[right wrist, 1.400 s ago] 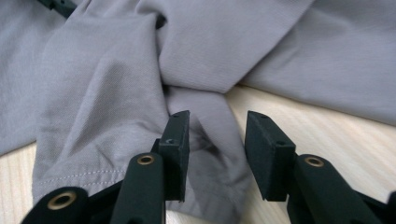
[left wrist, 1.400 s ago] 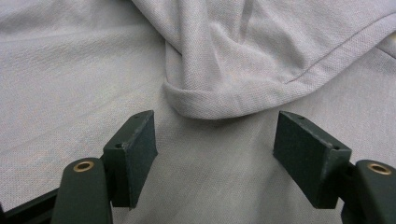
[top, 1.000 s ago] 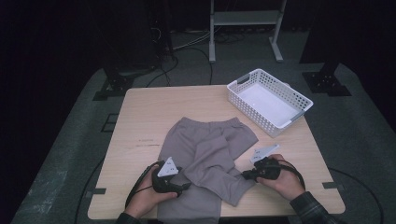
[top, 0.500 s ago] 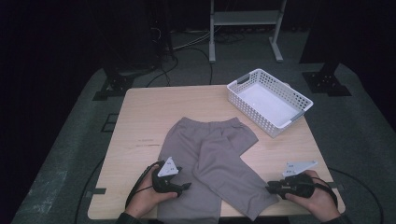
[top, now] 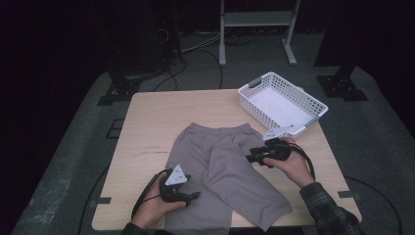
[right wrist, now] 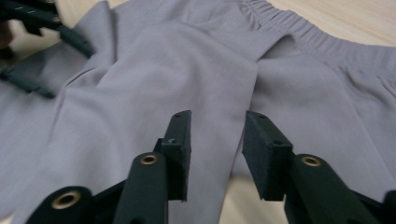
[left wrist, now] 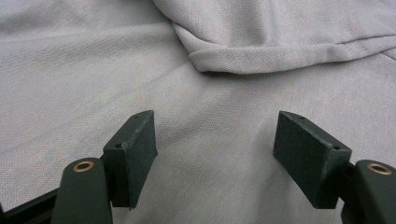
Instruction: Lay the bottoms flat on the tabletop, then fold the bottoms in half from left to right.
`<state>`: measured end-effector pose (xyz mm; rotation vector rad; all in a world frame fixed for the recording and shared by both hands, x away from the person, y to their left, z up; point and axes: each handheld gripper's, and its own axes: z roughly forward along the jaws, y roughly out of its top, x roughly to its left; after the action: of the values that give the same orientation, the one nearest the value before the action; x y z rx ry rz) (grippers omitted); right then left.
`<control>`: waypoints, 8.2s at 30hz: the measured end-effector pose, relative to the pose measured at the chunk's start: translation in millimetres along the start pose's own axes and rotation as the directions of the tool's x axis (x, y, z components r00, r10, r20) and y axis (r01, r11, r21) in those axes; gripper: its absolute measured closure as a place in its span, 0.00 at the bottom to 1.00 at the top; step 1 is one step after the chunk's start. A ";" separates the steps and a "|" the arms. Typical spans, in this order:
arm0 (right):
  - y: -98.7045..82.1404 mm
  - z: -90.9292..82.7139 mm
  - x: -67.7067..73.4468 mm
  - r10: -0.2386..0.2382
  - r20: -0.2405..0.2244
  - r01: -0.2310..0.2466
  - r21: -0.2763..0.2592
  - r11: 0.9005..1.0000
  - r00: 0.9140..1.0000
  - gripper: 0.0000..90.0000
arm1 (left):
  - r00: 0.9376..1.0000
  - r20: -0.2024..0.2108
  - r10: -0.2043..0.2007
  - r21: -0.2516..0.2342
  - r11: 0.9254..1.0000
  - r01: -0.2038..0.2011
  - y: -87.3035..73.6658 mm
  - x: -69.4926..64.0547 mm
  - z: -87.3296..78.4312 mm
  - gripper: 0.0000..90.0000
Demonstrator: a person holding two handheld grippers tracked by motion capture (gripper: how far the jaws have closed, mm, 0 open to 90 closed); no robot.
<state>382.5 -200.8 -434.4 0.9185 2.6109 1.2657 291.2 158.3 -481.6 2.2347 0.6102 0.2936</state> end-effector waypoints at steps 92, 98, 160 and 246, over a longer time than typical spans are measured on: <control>-115.6 -77.7 38.5 -0.066 0.067 0.051 0.208 0.977 0.996 0.97 | 1.000 -0.003 0.001 0.018 1.000 -0.001 0.6 -5.9 -2.0 0.31; -130.0 -91.6 58.0 -0.084 0.042 0.075 0.174 0.982 0.996 0.81 | 1.000 0.012 0.007 0.067 0.998 -0.008 -2.9 -21.6 -12.4 0.30; -27.9 50.8 128.3 -0.289 -0.127 0.303 0.111 0.946 0.949 0.49 | 0.996 0.070 0.055 0.102 0.993 -0.062 -6.4 -34.5 -20.9 0.26; -46.1 33.3 76.9 -0.207 0.002 0.206 0.100 0.973 0.978 0.29 | 0.974 0.214 -0.073 -0.218 0.969 0.120 37.5 -12.5 -37.1 0.98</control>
<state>309.1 -157.0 -477.5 0.6437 2.6967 1.0840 278.4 153.8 -429.2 1.9751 0.5437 0.0775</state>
